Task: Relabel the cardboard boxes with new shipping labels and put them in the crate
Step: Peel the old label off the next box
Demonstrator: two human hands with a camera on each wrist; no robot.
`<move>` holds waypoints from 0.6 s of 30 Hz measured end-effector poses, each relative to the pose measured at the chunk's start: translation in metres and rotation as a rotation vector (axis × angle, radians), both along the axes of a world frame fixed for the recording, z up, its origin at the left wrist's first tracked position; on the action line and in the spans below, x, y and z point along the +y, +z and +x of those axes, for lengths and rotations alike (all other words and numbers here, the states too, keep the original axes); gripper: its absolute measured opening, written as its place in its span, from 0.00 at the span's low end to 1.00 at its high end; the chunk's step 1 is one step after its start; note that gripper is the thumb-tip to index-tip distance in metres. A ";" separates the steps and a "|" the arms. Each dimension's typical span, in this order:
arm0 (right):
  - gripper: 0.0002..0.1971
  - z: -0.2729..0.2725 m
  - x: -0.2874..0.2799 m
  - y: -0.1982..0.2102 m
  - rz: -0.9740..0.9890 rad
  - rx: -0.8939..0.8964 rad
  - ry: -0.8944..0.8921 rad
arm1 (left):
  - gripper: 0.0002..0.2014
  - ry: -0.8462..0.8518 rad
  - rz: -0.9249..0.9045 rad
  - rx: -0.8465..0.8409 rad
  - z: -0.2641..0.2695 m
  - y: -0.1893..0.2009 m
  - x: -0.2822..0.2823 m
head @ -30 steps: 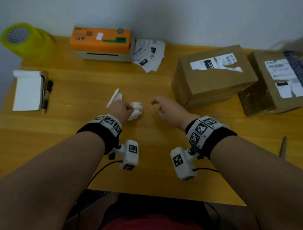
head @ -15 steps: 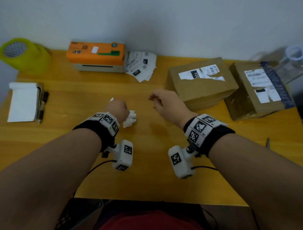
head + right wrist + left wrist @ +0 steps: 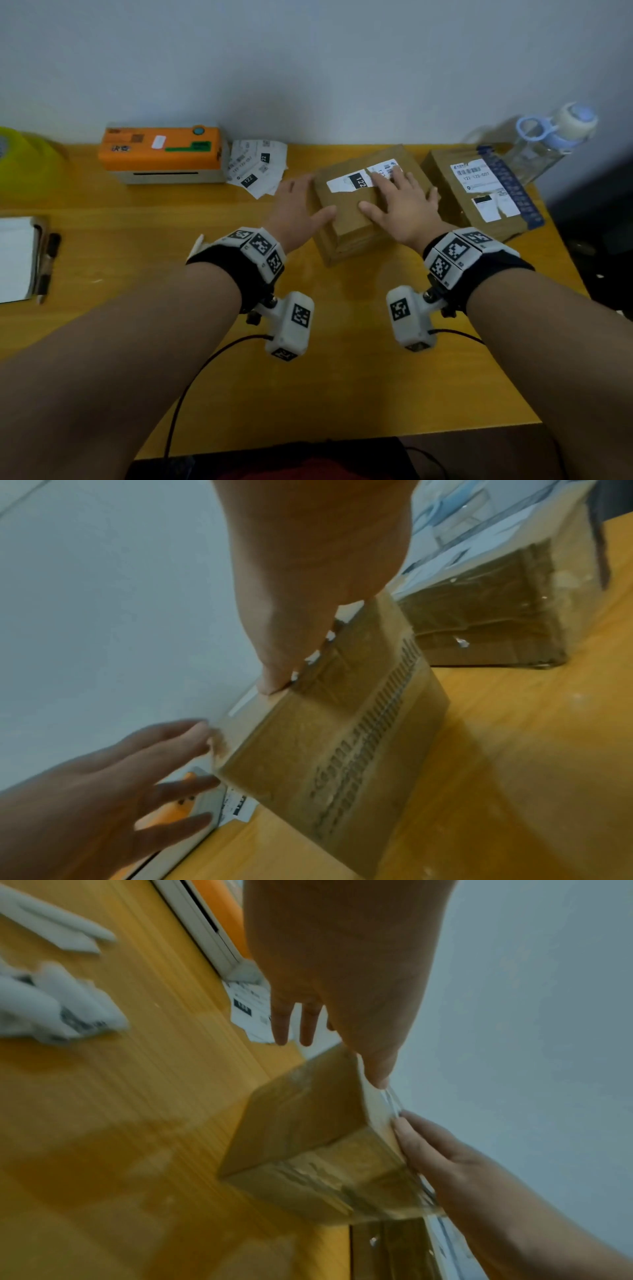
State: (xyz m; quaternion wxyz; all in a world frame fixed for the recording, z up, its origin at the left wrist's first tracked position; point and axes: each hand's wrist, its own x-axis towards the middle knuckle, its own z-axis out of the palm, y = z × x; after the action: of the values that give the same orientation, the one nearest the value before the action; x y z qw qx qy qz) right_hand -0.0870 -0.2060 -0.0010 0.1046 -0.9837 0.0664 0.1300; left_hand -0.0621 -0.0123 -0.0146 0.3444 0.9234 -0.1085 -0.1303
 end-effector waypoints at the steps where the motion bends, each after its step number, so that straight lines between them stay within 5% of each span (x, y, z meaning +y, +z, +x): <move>1: 0.33 -0.001 0.001 0.002 -0.010 -0.001 0.004 | 0.38 -0.013 0.006 -0.001 0.000 0.001 -0.005; 5: 0.25 -0.007 0.007 0.014 -0.131 -0.096 0.015 | 0.47 -0.078 0.054 0.077 0.007 0.002 -0.010; 9: 0.10 -0.003 0.013 0.021 -0.226 -0.203 0.255 | 0.44 -0.167 -0.124 0.238 0.010 0.007 0.002; 13: 0.17 0.008 0.021 0.017 0.040 -0.137 0.314 | 0.43 -0.193 -0.080 0.222 0.010 0.007 0.007; 18: 0.20 0.022 0.024 0.019 0.087 0.071 0.336 | 0.44 -0.219 -0.030 0.216 0.015 0.007 0.010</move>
State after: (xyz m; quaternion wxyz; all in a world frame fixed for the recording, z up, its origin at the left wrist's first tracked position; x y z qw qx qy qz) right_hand -0.0654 -0.1816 0.0184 0.1214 -0.9703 -0.1010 0.1832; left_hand -0.0475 -0.0024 -0.0078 0.3514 0.8815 -0.1729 -0.2639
